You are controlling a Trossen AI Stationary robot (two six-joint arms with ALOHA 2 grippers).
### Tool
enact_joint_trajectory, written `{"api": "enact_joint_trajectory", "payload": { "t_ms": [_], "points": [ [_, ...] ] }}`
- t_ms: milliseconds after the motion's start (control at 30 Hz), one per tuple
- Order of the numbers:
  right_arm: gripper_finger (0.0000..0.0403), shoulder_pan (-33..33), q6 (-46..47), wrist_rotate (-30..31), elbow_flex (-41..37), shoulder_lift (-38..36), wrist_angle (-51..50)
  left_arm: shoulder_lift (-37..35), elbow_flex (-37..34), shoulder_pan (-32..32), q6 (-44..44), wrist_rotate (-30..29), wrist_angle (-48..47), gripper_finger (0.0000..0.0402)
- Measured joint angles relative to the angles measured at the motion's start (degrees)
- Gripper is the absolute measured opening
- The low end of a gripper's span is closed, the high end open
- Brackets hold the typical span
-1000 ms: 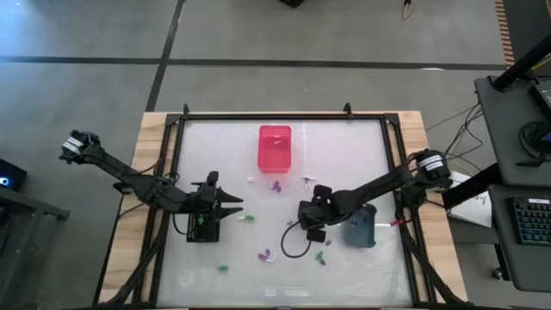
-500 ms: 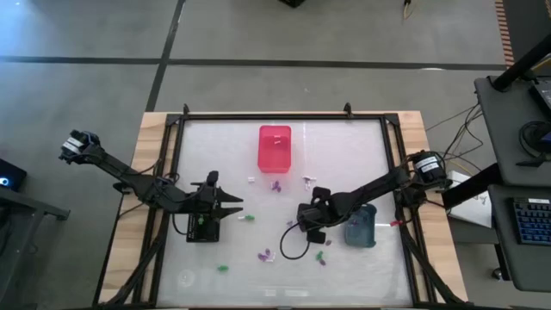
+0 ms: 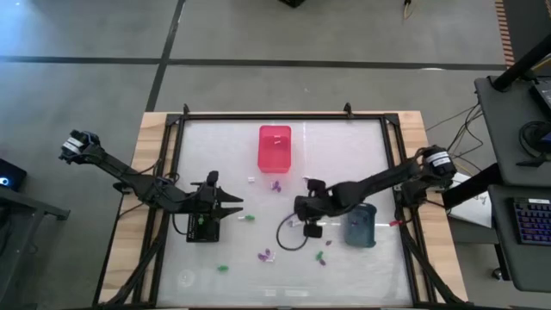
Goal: Sort Halloween decoration
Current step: Put the bone toy into the red bin
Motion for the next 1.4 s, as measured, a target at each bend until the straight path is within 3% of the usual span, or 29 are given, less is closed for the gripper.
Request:
{"api": "enact_joint_trajectory", "payload": {
  "t_ms": [367,633,967,1400],
  "points": [
    [0.0009,-13.63,-19.55,-1.10,10.96,-0.06,0.02,0.00,0.00,-0.01,0.28,-0.01,0.36,0.0093],
    [0.0009,-24.09,-29.76,-3.29,12.44,0.01,5.86,0.00,0.00,-0.01,0.25,-0.02,0.42,0.0093],
    [0.0009,-31.74,-32.77,-9.35,13.11,5.33,15.71,0.00,0.00,0.04,1.47,-2.34,0.88,0.0093],
    [0.0009,-33.72,-34.26,-11.94,16.31,15.59,14.20,0.00,0.00,0.08,1.89,-2.97,0.85,0.0093]
  ]
}}
